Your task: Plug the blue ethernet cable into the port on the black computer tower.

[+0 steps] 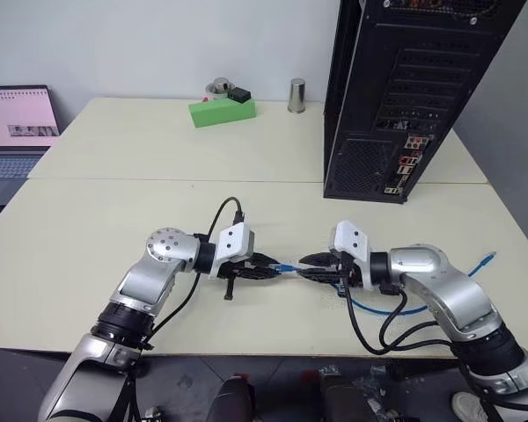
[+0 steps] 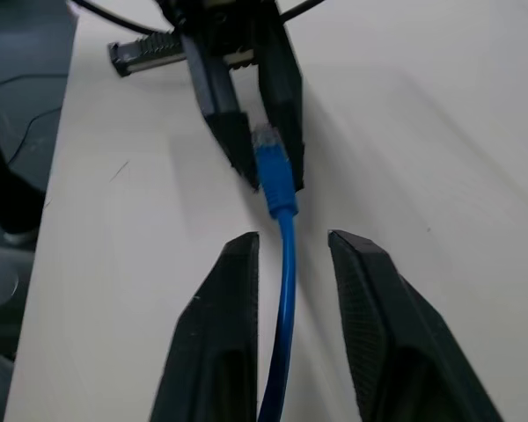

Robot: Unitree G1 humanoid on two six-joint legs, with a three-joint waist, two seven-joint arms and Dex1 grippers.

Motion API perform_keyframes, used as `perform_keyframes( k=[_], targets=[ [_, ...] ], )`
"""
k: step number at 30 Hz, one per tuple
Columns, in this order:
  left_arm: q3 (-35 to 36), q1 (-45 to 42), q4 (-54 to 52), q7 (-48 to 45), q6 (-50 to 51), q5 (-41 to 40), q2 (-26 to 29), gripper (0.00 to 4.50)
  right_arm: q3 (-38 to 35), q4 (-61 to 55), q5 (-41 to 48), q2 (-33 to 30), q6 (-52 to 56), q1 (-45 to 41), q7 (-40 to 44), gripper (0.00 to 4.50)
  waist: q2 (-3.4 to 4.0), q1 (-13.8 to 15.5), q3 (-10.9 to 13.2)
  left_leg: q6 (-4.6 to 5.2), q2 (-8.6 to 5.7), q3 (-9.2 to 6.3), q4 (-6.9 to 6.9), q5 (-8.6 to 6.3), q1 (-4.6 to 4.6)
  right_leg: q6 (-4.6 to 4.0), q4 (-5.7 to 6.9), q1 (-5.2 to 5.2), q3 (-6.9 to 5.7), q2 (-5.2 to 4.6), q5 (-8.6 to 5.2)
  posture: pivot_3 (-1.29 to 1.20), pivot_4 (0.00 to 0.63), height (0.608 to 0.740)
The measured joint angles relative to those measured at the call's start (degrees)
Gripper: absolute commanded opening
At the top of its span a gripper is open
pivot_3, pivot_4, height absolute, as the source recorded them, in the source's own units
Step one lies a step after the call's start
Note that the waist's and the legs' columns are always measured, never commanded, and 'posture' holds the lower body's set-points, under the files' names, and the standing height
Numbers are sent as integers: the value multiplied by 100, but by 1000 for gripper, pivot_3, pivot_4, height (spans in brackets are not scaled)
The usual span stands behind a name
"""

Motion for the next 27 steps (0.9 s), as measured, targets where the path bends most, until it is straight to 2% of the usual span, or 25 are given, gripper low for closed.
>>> perform_keyframes(
  k=[3,6,10,16,22,27],
  targets=[
    [7,89,172,183,-720,166,-131,306,-409,-6,267,-322,128,-1,237,2834,-1,6,0,0,0,-2,0,0,0,0,0,1,-2,0,0,0,150,740],
    [10,88,342,368,-1427,384,-199,306,-786,-26,644,-336,445,0,250,3373,-1,-3,0,0,1,-1,0,0,0,0,0,1,-1,0,0,0,150,740],
    [14,-48,1207,1131,-3736,1174,-329,306,-1278,-151,1368,117,1271,80,-206,3377,-1,-3,0,0,1,-2,1,0,1,-1,2,1,0,1,1,0,150,740],
    [136,-552,2235,2439,-6191,2306,-308,306,-1370,-462,2037,1045,1963,269,-1072,3377,-2,8,-1,0,-2,-3,1,0,-2,1,2,1,-1,-2,2,0,150,740],
    [195,-723,2663,3350,-7084,2989,-304,306,-1347,-473,2049,1432,2010,323,-1543,3377,-2,1,-1,0,-3,-3,1,0,-1,4,3,0,-2,-2,3,0,150,740],
    [194,-846,2778,3894,-7337,3363,-291,306,-1347,-429,2199,1480,2036,314,-1590,3377,-2,0,-1,0,-4,-3,1,0,-1,4,3,0,-3,-2,3,0,150,740]
  ],
)
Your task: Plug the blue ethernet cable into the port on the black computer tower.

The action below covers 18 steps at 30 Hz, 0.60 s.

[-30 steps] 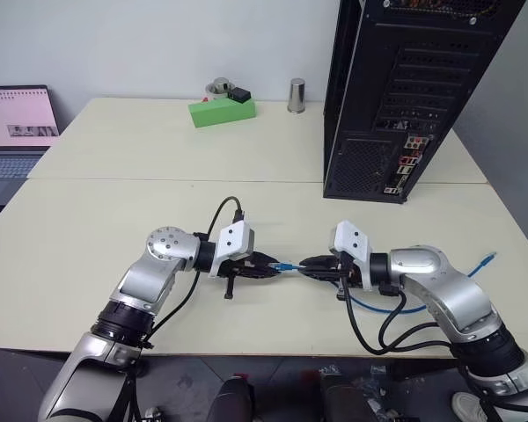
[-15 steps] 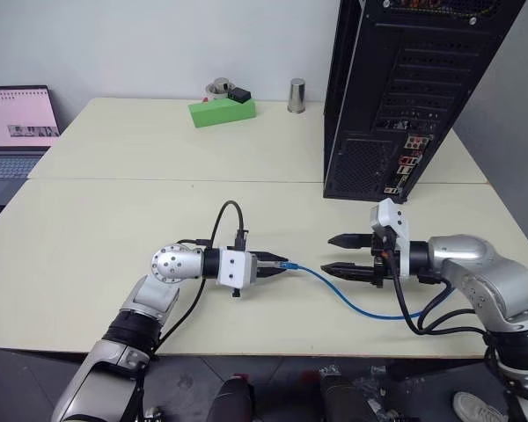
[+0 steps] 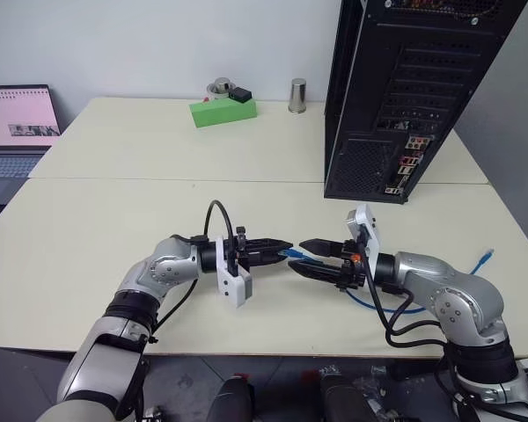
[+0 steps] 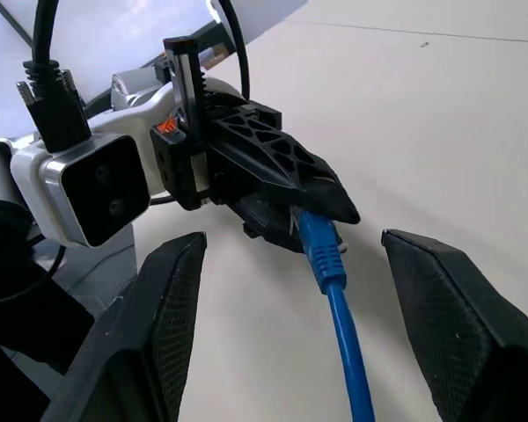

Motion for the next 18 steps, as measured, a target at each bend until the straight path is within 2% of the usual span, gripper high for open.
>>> perform_keyframes(
  k=[1,4,18],
  targets=[
    [-2,-17,8,93,-9,67,7,306,0,8,11,-1,4,-8,0,3377,0,-2,0,0,0,0,0,0,0,0,0,0,0,0,0,0,150,740],
    [-35,-40,26,327,-15,218,46,306,0,19,23,-3,8,-34,-2,2929,0,-4,0,0,0,0,0,0,0,0,0,0,0,0,0,0,150,740],
    [-200,-39,-22,1020,-21,566,171,306,-14,258,96,-18,31,-179,-118,4,0,-5,0,0,0,0,0,0,0,0,1,0,0,0,0,0,150,740]
  ],
)
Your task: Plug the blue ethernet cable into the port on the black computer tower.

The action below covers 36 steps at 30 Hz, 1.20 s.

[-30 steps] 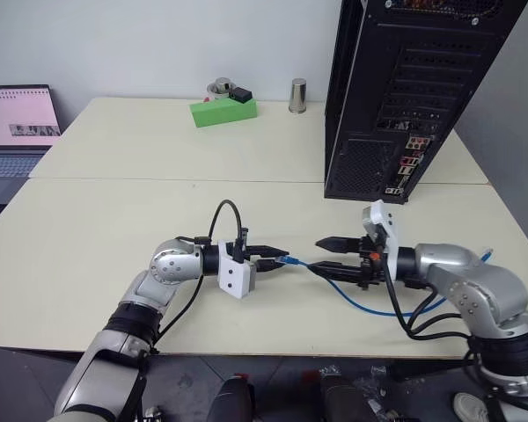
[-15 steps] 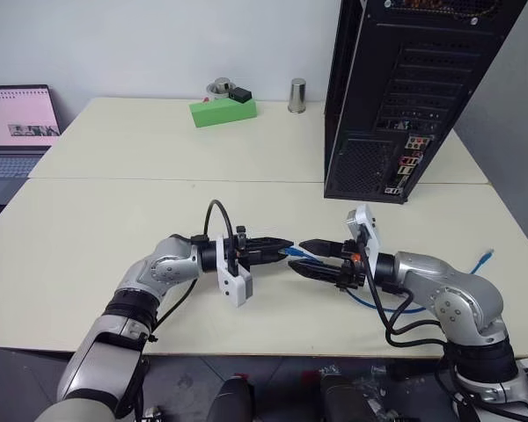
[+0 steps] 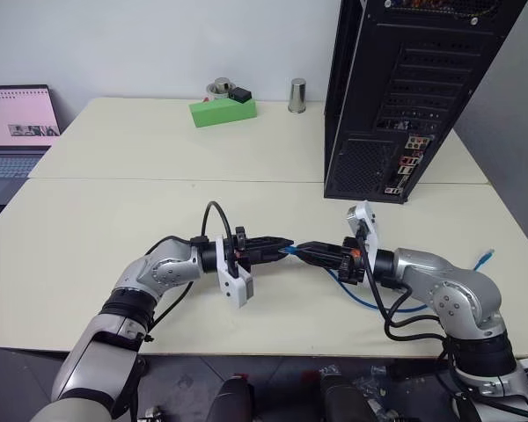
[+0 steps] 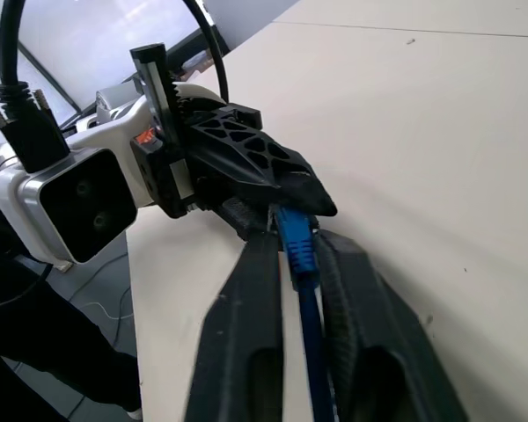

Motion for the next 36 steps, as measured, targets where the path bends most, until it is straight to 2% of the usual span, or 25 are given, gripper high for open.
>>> perform_keyframes(
  k=[11,13,19,30,36],
  targets=[
    [-47,0,-29,300,32,166,48,306,9,94,35,-26,21,-97,33,0,0,0,0,0,0,0,0,0,0,0,0,0,0,0,0,0,150,740],
    [-63,0,-30,342,31,184,48,306,9,108,38,-48,22,-108,67,663,0,1,0,0,0,0,0,0,0,0,0,0,0,0,0,0,150,740],
    [-129,-2,-46,466,35,272,51,306,74,112,114,-104,29,-114,181,1926,0,0,0,0,0,0,0,0,0,0,0,0,0,0,0,0,150,740],
    [-166,-3,-46,643,36,365,66,306,83,202,167,-88,104,-117,134,1948,0,1,0,0,0,0,0,0,0,0,0,0,0,0,0,0,150,740],
    [-167,-3,-66,667,48,374,74,306,78,210,172,-71,104,-117,113,831,0,1,0,0,0,0,0,0,0,0,0,0,0,0,0,0,150,740]
  ],
)
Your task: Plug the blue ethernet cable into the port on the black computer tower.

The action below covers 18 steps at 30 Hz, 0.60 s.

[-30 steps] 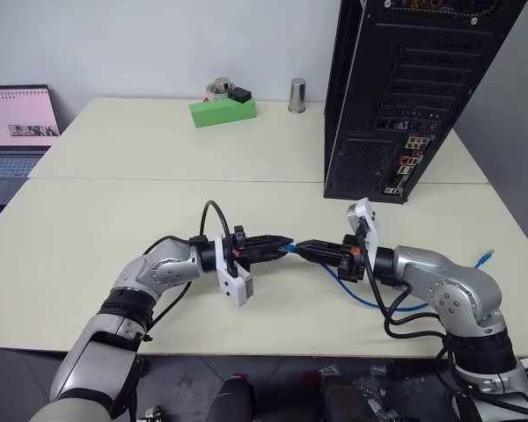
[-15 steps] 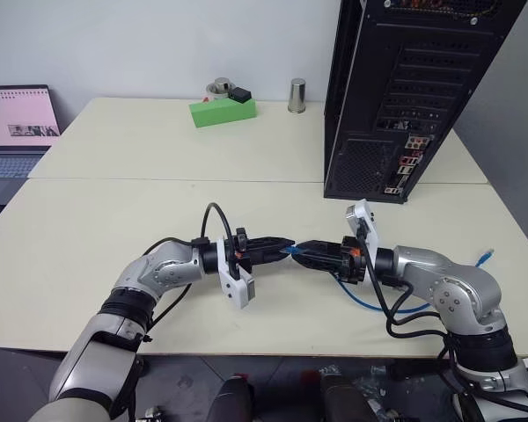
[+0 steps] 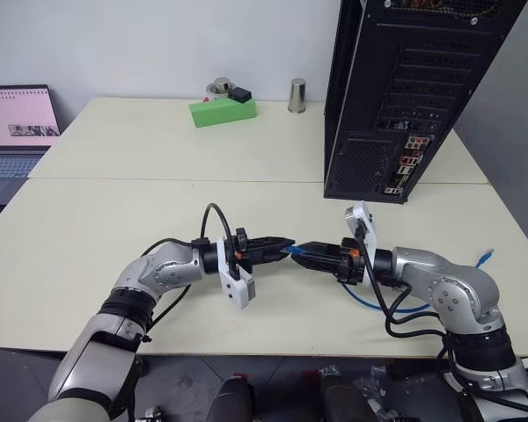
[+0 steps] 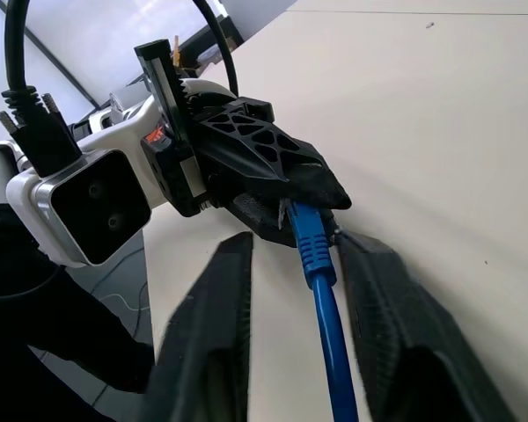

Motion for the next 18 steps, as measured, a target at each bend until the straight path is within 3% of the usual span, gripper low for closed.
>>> perform_keyframes(
  k=[4,11,12,18],
  targets=[
    [-1,0,-48,5,5,2,17,306,-26,30,-2,2,0,-1,-31,13,0,-1,0,0,0,0,0,0,0,0,0,0,0,0,0,0,150,740],
    [-64,10,-74,-13,77,-34,44,300,-28,76,12,23,34,-7,-53,5,0,0,0,0,0,0,0,0,0,0,1,1,0,0,0,0,150,740],
    [-137,22,-72,-52,126,-110,56,1002,-25,118,17,20,65,-7,-44,5,0,0,0,0,0,0,0,0,0,0,0,0,0,0,0,0,150,740],
    [-448,136,-72,-448,395,-680,124,2166,-26,152,27,-48,104,-15,7,3,0,-2,0,0,0,0,0,0,0,0,1,0,0,0,0,0,150,740]
  ],
)
